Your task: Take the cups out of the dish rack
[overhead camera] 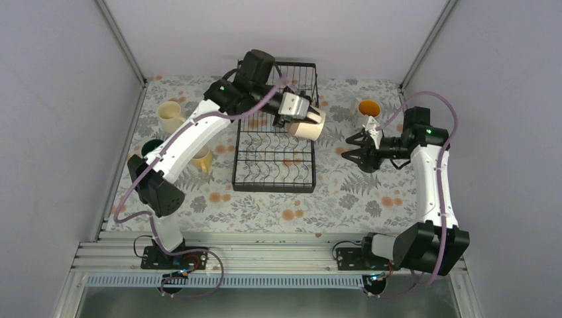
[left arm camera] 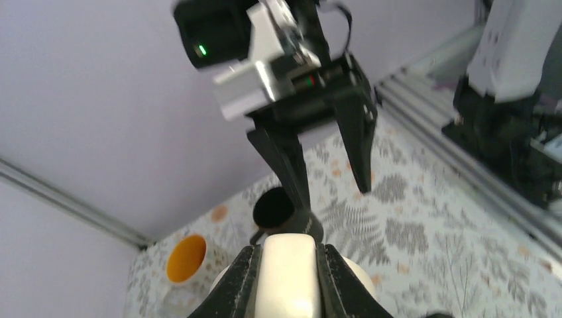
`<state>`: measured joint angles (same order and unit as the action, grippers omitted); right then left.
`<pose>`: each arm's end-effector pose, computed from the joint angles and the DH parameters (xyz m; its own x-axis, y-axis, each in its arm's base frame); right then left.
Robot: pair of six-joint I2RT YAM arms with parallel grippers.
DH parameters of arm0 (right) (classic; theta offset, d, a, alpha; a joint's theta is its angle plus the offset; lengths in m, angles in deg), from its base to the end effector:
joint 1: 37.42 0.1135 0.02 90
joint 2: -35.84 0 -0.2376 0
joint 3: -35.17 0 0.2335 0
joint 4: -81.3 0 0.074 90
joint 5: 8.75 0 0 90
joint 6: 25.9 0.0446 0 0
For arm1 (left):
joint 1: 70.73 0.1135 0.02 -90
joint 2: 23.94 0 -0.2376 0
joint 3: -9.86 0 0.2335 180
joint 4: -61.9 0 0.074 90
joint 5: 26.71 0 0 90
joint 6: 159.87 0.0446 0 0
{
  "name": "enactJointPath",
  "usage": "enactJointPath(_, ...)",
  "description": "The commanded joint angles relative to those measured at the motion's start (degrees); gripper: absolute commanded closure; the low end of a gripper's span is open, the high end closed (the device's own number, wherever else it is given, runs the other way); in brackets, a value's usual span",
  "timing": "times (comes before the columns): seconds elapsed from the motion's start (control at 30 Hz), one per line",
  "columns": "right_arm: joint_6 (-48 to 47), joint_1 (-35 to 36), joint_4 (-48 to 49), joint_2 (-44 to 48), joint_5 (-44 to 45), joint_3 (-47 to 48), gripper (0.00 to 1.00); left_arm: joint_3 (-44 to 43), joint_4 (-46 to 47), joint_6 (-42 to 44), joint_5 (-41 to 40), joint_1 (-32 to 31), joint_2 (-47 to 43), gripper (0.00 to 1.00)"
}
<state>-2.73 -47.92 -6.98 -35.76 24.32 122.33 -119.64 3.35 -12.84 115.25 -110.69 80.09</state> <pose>0.2026 0.0005 0.3077 -0.2358 -0.4665 -0.8525 -0.9203 0.3889 0.0418 0.2637 -0.2668 0.3890 0.5287 0.2314 -0.8166 0.8416 -0.2677 0.4690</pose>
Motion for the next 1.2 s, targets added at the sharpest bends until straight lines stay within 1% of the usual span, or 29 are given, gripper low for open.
enactJointPath(0.0, -7.4, 0.6, -0.2, -0.8, -10.5, 0.4, 0.44, -5.2, 10.2, -13.2, 17.8, 2.0, 2.3, 0.98)
enactJointPath(0.07, -7.6, 0.7, 1.2, -1.4, -12.1, 1.2, 0.43, -6.2, 11.1, -15.5, 20.7, 2.3, 3.4, 0.98)
enactJointPath(0.17, -4.4, 0.9, 5.3, -2.2, -14.0, 2.6, 0.42, -6.4, 12.9, -18.5, 23.8, 2.3, 4.5, 0.98)
enactJointPath(0.3, 6.8, 1.2, 16.5, -2.4, -14.1, 3.6, 0.41, -7.0, 13.8, -20.2, 25.6, 2.3, 5.4, 0.98)
enactJointPath(0.43, 13.7, 2.3, 24.8, -2.8, -13.8, 3.8, 0.42, -7.0, 14.0, -20.5, 26.5, 2.1, 5.7, 0.98)
enactJointPath(0.57, 14.3, 4.7, 23.6, -5.3, -13.4, 6.7, 0.42, -7.3, 14.4, -21.0, 26.5, 2.0, 6.2, 0.98)
enactJointPath(0.7, 15.5, 6.8, 24.2, -5.9, -13.0, 6.9, 0.42, -8.2, 14.6, -21.1, 26.4, 1.9, 6.9, 0.98)
enactJointPath(0.83, 16.9, 8.4, 25.4, -5.8, -13.0, 6.8, 0.43, -9.0, 14.7, -21.5, 26.2, 1.9, 8.0, 0.98)
enactJointPath(0.97, 20.4, 9.5, 29.0, -5.0, -13.1, 6.0, 0.43, -9.1, 14.8, -22.0, 26.6, 1.8, 8.8, 0.98)
enactJointPath(1.03, 21.9, 10.1, 31.0, -4.7, -12.9, 5.5, 0.46, -9.4, 14.5, -21.9, 26.9, 1.5, 9.1, 0.97)
enactJointPath(1.1, 23.4, 10.7, 32.7, -5.0, -12.1, 5.7, 0.55, -9.5, 14.9, -22.4, 27.3, 1.3, 9.2, 0.97)
enactJointPath(1.17, 23.7, 11.2, 32.2, -6.0, -11.3, 6.7, 0.69, -9.7, 14.7, -22.3, 27.4, 1.1, 9.1, 0.98)
